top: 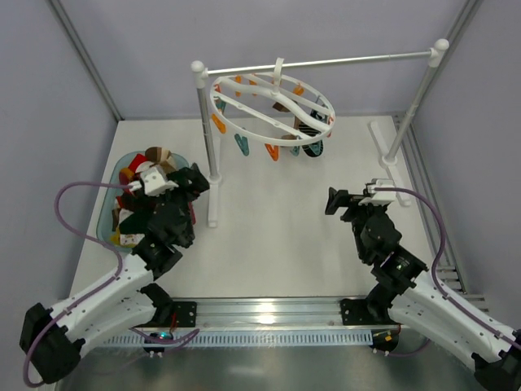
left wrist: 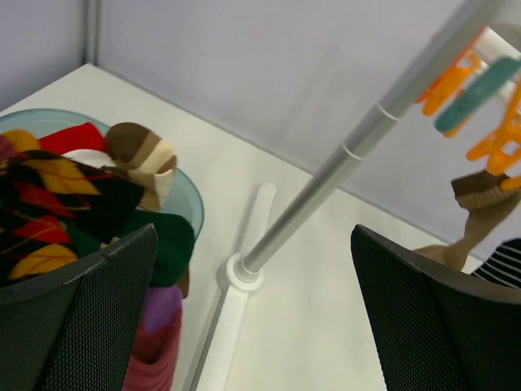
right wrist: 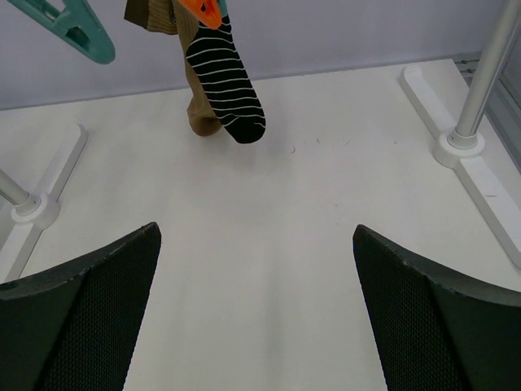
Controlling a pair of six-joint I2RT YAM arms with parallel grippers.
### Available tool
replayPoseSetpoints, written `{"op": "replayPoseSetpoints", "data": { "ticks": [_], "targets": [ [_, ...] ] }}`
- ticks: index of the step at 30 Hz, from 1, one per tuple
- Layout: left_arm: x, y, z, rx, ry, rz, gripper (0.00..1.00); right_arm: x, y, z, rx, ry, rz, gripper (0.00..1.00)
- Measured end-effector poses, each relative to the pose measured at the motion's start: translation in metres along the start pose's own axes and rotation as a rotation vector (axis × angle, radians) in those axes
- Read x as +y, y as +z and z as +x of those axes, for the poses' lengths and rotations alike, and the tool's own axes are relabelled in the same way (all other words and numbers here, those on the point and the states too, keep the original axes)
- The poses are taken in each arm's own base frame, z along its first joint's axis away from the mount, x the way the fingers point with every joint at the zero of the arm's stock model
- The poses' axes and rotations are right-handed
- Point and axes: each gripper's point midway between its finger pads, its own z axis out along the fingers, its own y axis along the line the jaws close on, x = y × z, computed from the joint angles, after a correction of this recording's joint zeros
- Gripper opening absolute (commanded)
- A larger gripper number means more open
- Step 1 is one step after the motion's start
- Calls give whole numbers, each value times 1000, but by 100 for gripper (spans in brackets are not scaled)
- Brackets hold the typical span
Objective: Remove the socks clipped to the hanger
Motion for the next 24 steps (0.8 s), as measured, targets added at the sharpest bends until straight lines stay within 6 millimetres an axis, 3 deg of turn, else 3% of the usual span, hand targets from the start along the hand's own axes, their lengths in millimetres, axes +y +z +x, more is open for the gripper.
{"op": "replayPoseSetpoints", "data": {
  "ticks": [3,7,15,20,22,24],
  "targets": [
    [-28,-5,20,7,48,89,100,-6,7,-1,-10,9,19,100],
    [-51,-17,60,24,109,211,100,-11,29,4,-7,19,42,100],
    [-70,-17,133,44,220,331,100,-12,92,50,106,6,28,100],
    [-67,-18,202,147,386,392,100,-10,123,52,62,49,-19,100],
    [-72,-21,214,174,398,432,100,-14,134,48,39,68,-28,100],
    [-79,-24,213,176,371,467,100,-19,151,44,22,88,-28,100]
  ]
}}
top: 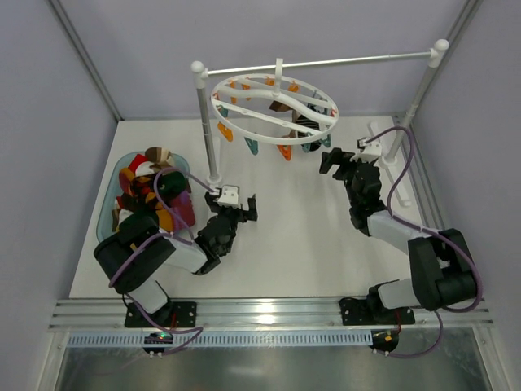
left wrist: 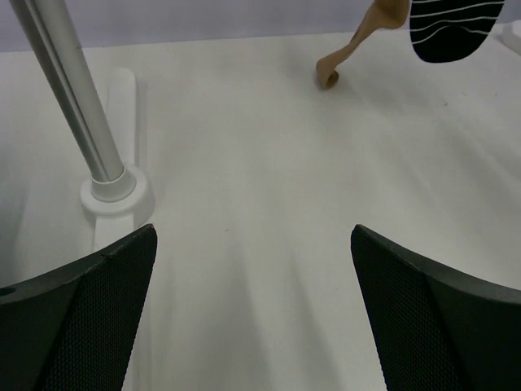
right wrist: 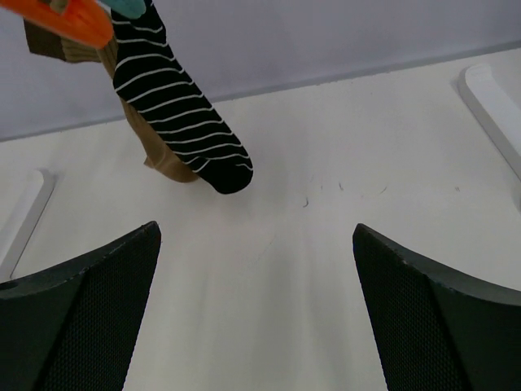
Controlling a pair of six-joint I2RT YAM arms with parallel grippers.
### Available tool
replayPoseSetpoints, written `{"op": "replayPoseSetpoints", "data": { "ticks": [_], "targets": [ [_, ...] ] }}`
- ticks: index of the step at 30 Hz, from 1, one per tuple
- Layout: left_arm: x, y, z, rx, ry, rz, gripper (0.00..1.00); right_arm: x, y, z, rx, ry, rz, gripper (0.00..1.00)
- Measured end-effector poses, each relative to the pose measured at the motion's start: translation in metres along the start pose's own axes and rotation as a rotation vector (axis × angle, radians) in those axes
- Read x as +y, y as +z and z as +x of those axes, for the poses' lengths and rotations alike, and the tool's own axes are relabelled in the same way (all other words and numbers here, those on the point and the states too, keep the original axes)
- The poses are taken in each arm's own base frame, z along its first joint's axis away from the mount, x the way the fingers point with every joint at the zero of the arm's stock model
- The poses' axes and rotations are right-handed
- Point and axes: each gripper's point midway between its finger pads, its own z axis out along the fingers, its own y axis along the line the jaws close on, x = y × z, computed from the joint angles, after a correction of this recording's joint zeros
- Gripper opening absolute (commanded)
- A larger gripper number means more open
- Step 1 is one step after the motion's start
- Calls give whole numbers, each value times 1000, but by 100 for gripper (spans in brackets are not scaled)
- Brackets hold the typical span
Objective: Remove the socks clipped to the hanger
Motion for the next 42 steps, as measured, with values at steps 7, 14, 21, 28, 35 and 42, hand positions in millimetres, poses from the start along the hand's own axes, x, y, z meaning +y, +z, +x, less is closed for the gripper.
{"op": "replayPoseSetpoints", "data": {
  "ticks": [7,14,21,28,35,42],
  "targets": [
    [-3,-7,-15,-45,-43,45,100,2,54,0,-11,45,-51,100],
    [-1,-11,-9,-32,-32,53,100,3,96,33,46,93,-93,100],
    [2,-14,-10,-34,-32,53,100,6,123,29,34,98,-114,100],
    [2,-14,-10,-34,-33,53,100,25,153,6,-7,81,-185,100],
    [2,-14,-10,-35,-31,52,100,34,163,30,54,73,-247,90],
    [2,-14,-10,-35,-31,51,100,47,160,41,91,34,-299,49]
  ]
}}
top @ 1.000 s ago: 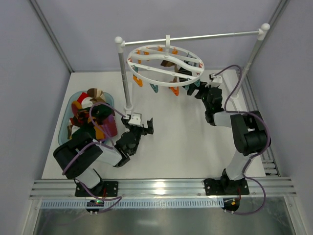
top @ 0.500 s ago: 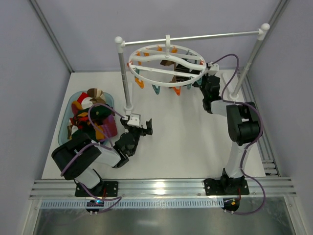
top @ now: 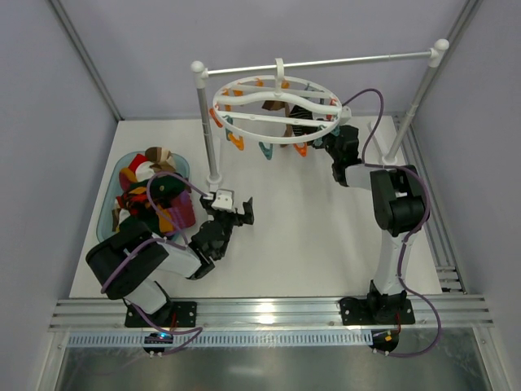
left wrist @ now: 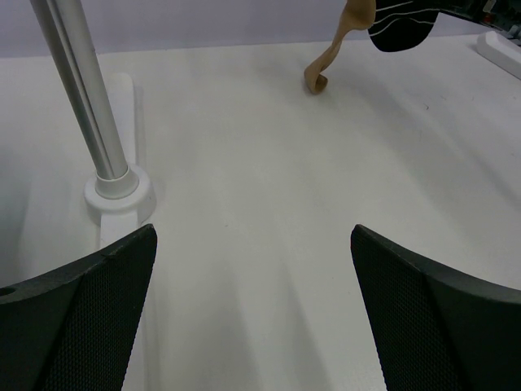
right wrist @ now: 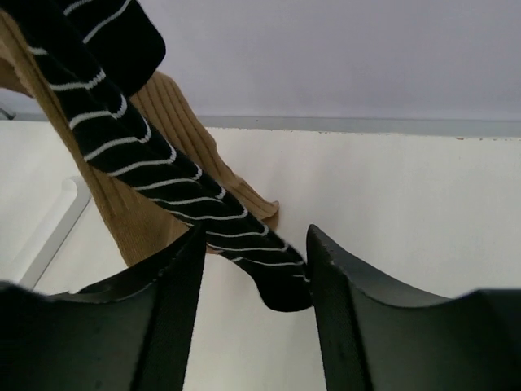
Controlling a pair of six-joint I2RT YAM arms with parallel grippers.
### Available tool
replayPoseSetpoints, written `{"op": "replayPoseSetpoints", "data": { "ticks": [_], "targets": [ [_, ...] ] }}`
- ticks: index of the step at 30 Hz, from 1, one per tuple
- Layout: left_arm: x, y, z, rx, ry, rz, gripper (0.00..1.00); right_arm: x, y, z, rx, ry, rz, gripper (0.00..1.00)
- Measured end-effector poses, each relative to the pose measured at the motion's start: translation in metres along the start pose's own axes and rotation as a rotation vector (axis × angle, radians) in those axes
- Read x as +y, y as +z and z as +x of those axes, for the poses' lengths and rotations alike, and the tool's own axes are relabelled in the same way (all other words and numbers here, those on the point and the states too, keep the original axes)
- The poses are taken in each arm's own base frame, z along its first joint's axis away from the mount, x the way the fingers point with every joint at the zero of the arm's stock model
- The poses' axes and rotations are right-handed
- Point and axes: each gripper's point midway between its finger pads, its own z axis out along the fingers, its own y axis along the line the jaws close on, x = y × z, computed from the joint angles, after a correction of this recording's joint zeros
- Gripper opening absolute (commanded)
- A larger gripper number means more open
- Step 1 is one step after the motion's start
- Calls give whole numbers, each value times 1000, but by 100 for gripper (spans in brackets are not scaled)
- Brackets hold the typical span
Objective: Remove the socks clipped to the hanger
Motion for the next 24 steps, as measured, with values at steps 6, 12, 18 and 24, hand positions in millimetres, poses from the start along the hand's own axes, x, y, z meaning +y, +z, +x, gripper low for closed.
{"op": "replayPoseSetpoints", "data": {
  "ticks": [6,12,18,24],
  "targets": [
    [1,0,0,0,1,-3,100,9,1,2,14,-37,-31,5],
    [2,0,0,0,1,-10,100,8,-12,19,37,-45,-24,4],
    [2,0,0,0,1,-10,100,7,-48,37,69,-48,9,4],
    [2,-1,1,1,2,-10,100,25,-79,20,23,-90,21,4]
  ]
}}
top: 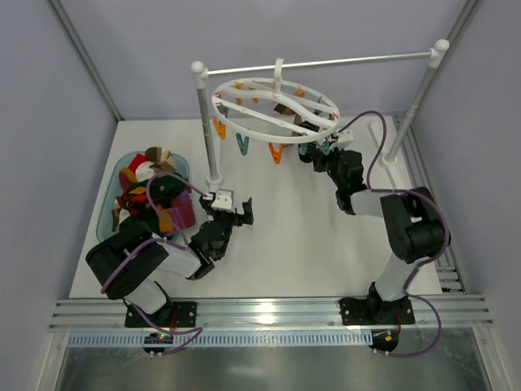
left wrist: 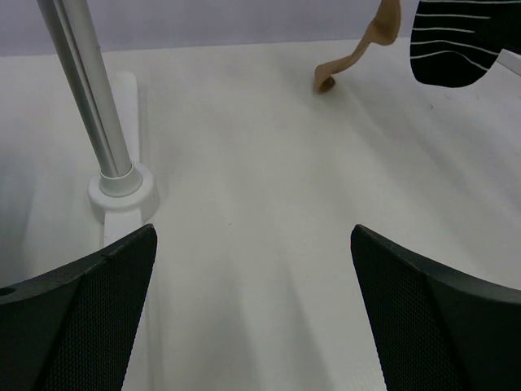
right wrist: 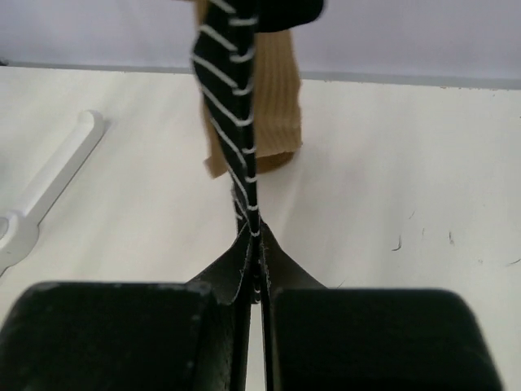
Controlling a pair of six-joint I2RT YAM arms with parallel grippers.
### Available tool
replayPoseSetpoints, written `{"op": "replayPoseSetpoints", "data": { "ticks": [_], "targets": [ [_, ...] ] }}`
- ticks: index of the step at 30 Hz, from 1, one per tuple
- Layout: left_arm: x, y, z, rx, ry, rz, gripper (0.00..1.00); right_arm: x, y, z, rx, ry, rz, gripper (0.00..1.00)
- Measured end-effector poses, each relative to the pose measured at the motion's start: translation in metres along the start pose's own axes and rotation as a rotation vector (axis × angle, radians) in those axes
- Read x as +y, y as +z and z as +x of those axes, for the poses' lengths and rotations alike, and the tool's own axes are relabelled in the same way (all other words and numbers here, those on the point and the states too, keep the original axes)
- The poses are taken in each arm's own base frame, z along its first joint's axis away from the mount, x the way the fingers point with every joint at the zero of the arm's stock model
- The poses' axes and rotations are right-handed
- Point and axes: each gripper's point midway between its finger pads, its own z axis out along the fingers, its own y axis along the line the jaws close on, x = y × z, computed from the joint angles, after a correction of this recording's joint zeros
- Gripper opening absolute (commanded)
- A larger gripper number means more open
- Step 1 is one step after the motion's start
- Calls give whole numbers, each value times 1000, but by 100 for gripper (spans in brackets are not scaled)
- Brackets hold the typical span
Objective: Remove the socks clipped to the hanger
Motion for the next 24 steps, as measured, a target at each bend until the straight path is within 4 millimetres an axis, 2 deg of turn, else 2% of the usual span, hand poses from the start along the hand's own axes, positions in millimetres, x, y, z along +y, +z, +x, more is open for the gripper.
{"op": "replayPoseSetpoints", "data": {
  "ticks": [4,12,17,24],
  "targets": [
    [0,0,0,0,0,1,100,22,-23,-15,-53,-42,-3,4],
    [-2,0,0,1,-4,13,100,76,-75,-26,-116,-123,-54,4],
    [-8,-1,1,2,-5,37,100,91,-102,-31,-150,-140,-77,4],
    [-28,-9,1,5,-2,101,100,117,-133,-22,-162,-167,-133,4]
  ]
}}
